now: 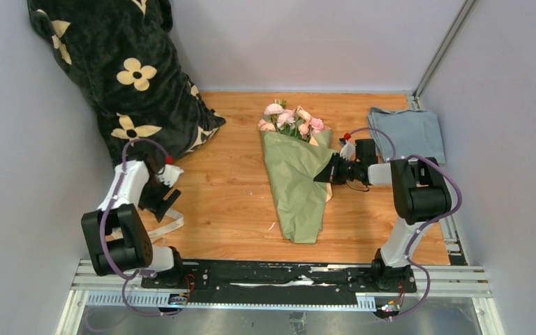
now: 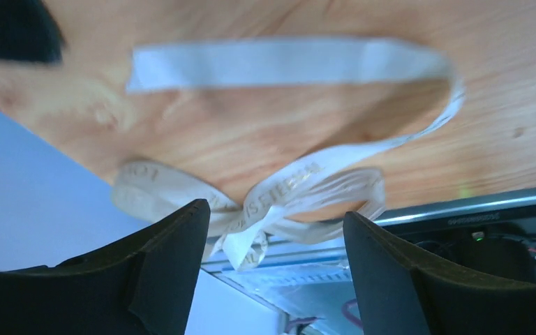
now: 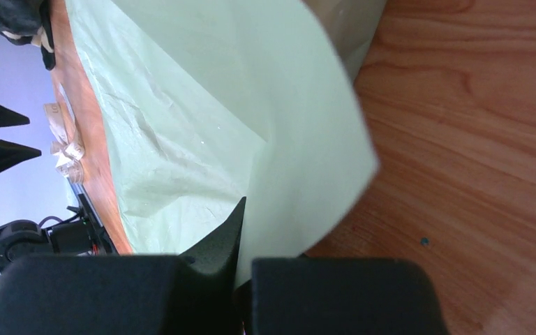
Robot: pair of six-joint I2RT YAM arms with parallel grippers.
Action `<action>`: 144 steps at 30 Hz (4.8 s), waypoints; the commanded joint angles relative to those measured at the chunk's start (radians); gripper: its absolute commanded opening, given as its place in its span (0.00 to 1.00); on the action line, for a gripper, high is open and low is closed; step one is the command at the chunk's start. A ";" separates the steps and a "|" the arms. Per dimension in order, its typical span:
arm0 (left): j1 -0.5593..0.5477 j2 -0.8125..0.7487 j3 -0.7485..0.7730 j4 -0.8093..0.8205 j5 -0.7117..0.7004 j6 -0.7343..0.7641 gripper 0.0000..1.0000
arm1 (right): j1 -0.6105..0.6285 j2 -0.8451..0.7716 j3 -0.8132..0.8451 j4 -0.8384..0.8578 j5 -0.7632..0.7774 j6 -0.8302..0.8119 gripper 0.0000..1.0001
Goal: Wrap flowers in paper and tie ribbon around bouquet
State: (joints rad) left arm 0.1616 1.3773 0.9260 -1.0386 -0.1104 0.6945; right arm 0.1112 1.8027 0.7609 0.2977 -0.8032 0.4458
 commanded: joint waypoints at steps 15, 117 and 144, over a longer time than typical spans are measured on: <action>0.630 0.227 0.077 0.141 0.187 0.090 0.46 | 0.012 -0.063 0.035 -0.219 0.113 -0.115 0.00; -0.033 -0.055 -0.179 0.199 0.354 0.093 0.94 | 0.426 0.047 0.453 -0.056 0.150 0.354 0.00; -0.100 -0.073 -0.262 0.310 0.359 0.192 0.85 | 0.454 -0.028 0.189 -0.032 0.277 0.270 0.00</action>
State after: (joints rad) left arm 0.1055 1.2652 0.6670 -0.8417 0.2790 0.9436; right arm 0.5552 1.8019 0.9829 0.2905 -0.5480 0.7570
